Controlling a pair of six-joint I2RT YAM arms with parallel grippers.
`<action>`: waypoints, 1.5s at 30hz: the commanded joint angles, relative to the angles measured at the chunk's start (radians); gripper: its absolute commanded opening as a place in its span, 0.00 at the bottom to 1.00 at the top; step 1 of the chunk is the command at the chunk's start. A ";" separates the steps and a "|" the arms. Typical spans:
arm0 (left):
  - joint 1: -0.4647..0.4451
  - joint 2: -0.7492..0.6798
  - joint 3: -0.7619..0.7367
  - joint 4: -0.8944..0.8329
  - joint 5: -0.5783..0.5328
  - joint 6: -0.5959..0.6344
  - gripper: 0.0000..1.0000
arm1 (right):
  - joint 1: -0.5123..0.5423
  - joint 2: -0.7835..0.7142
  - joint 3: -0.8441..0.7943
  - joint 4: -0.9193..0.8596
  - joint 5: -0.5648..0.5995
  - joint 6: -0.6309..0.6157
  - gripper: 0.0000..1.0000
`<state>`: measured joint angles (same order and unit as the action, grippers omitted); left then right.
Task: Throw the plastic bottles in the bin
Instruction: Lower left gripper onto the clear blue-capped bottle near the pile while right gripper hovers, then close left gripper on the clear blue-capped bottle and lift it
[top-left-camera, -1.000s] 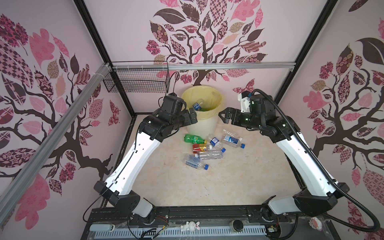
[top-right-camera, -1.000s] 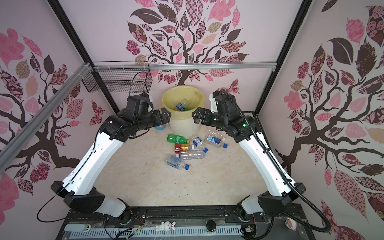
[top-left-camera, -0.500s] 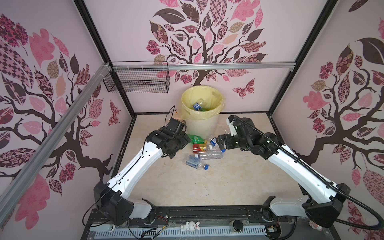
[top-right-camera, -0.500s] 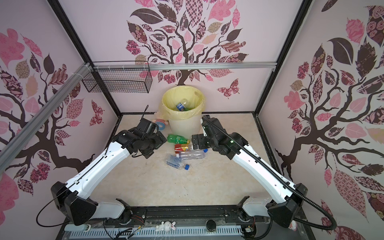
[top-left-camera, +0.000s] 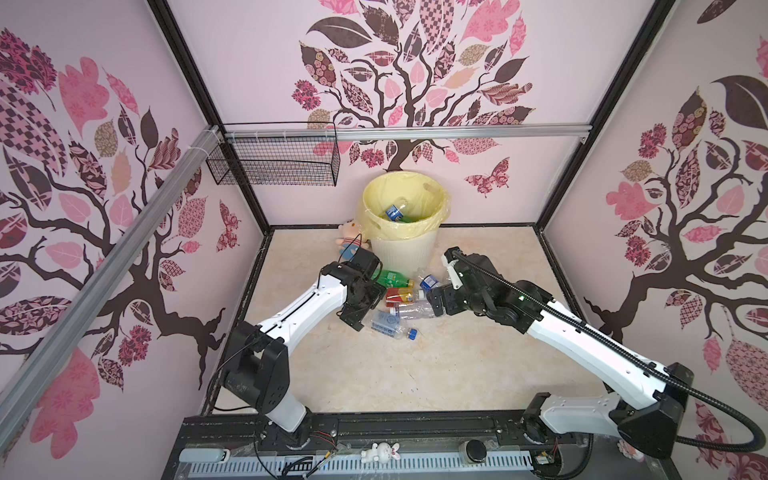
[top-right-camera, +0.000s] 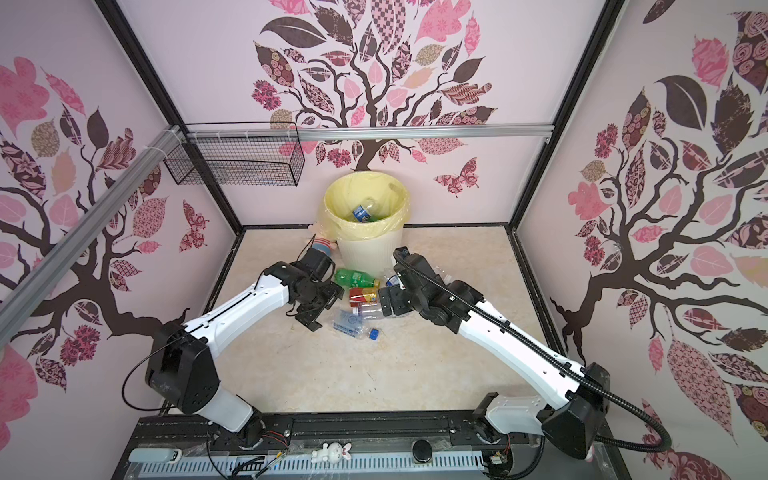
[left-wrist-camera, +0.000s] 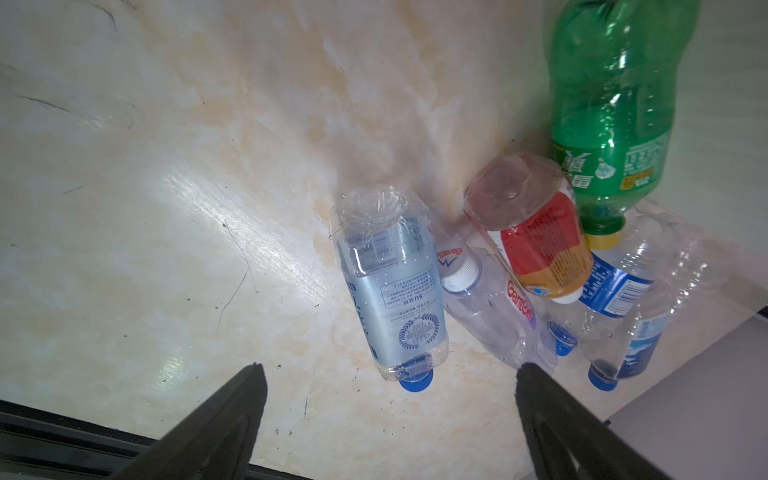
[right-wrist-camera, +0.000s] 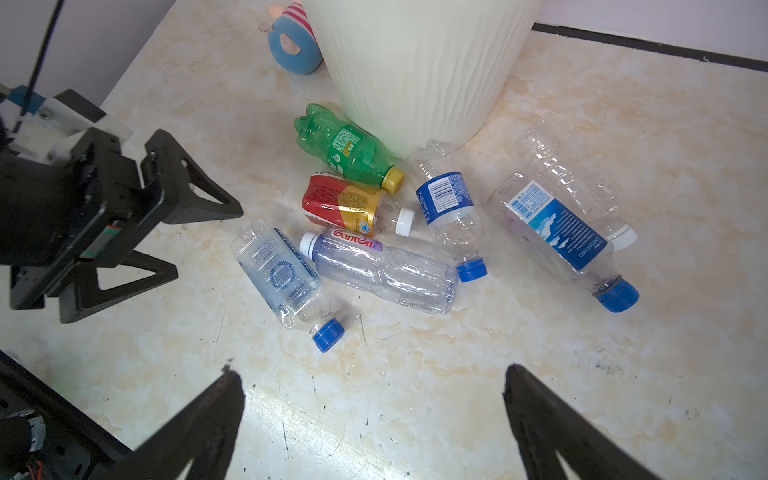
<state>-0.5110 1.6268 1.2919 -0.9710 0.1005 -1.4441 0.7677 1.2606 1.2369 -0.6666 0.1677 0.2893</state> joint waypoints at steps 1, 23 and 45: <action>0.001 0.050 0.014 0.007 0.028 -0.035 0.97 | 0.007 -0.038 0.005 0.012 0.008 -0.006 1.00; 0.005 0.228 0.000 0.093 0.044 -0.019 0.75 | 0.008 -0.022 0.005 0.022 -0.008 -0.043 0.99; 0.017 0.172 0.024 0.075 -0.024 0.242 0.54 | 0.007 -0.032 -0.025 0.044 -0.084 0.024 1.00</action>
<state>-0.4988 1.8320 1.2846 -0.8841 0.1127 -1.2995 0.7696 1.2583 1.2213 -0.6323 0.1081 0.2920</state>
